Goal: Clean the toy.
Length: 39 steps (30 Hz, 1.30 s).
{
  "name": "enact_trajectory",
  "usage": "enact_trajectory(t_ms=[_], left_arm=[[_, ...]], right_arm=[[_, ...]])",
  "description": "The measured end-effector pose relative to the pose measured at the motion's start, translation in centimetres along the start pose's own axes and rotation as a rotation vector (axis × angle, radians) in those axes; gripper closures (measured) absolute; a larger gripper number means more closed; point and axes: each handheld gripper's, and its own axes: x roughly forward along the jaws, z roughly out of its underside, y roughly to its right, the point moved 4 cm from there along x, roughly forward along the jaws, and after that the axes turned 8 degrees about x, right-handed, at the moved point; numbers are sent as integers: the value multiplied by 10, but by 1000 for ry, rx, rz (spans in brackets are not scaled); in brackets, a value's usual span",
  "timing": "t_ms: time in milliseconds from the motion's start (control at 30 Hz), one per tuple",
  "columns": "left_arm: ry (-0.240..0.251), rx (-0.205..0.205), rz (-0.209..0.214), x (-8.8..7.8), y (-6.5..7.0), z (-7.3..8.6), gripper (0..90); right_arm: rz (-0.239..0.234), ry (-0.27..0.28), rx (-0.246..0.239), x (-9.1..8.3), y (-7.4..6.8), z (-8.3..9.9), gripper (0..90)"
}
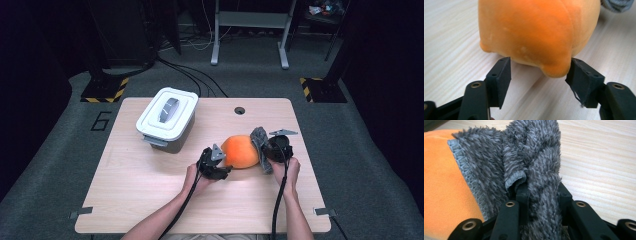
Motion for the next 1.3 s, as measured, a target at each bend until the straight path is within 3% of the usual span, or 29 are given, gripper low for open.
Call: enact_trajectory(t_ms=[100, 267, 500, 667, 767, 900, 1100, 1300], left_arm=[[5, 30, -21, 3, 3, -3, 522], [34, -18, 17, 0, 0, -2, 711], [54, -155, 127, -8, -7, -4, 742], [57, -203, 178, -10, -5, -9, 741], [60, -209, 197, -11, -4, -11, 741], [51, -233, 204, -11, -5, -9, 742], [62, -261, 210, -9, -8, -6, 743], [68, -266, 209, -9, -9, -5, 743]], right_arm=[[5, 4, 3, 0, -1, 0, 708], [-11, 19, 6, -5, 0, 0, 708], [-45, 88, -35, -32, -16, -7, 708], [-88, 119, -118, -49, -47, -15, 708], [-103, 109, -169, -50, -65, -17, 707], [-57, 84, -210, -39, -79, -15, 708], [-44, 72, -210, -34, -71, -13, 708], [-3, 62, -147, -31, -44, -12, 708]])
